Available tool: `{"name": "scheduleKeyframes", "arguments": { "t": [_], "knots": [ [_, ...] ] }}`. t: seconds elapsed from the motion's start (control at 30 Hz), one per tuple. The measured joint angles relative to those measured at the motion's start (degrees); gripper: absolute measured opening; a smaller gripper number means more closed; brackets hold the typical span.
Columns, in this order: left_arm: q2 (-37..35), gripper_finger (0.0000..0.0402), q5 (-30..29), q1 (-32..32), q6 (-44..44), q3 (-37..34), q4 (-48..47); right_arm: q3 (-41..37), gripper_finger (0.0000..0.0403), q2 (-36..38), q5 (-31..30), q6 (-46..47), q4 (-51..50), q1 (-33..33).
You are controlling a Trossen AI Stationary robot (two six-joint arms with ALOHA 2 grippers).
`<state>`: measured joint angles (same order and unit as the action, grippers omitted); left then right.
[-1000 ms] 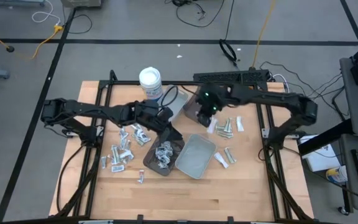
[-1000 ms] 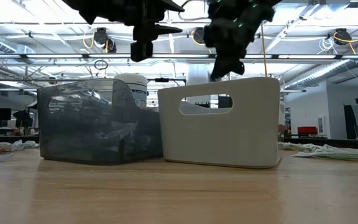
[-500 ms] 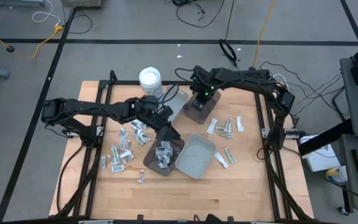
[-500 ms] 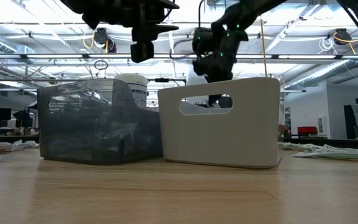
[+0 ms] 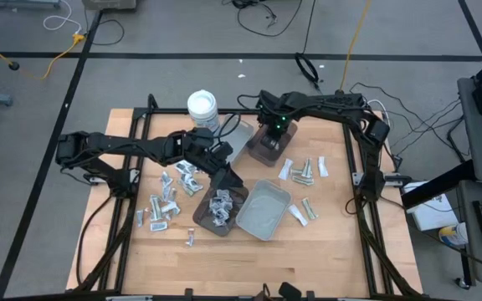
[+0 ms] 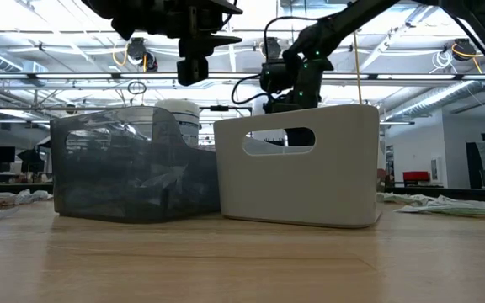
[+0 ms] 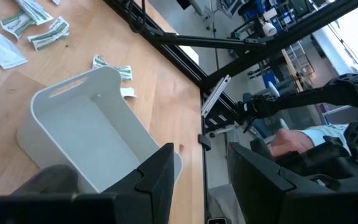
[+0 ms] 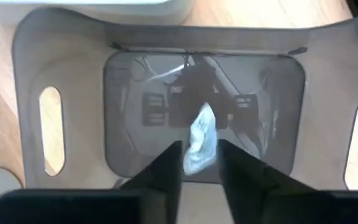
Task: Pick & Place First Aid Supplies
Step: Put the black towelette pack into the top black bin
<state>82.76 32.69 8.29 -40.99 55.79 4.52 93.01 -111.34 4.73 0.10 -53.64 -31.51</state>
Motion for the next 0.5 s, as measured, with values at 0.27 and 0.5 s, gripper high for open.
{"name": "scheduleKeyframes", "arguments": {
  "t": [0.27, 0.5],
  "knots": [
    [0.0, 0.0154, -0.4, 0.0, 1.3, 0.0, 0.0, -0.1, 0.0244, 0.5, 5.1, -0.4, 1.4, 0.2],
    [0.0, 0.0154, 0.3, 0.0, 4.5, 0.0, 0.0, -0.1, 0.0257, 6.1, 7.5, 0.0, 9.4, 5.1]
  ]
}}
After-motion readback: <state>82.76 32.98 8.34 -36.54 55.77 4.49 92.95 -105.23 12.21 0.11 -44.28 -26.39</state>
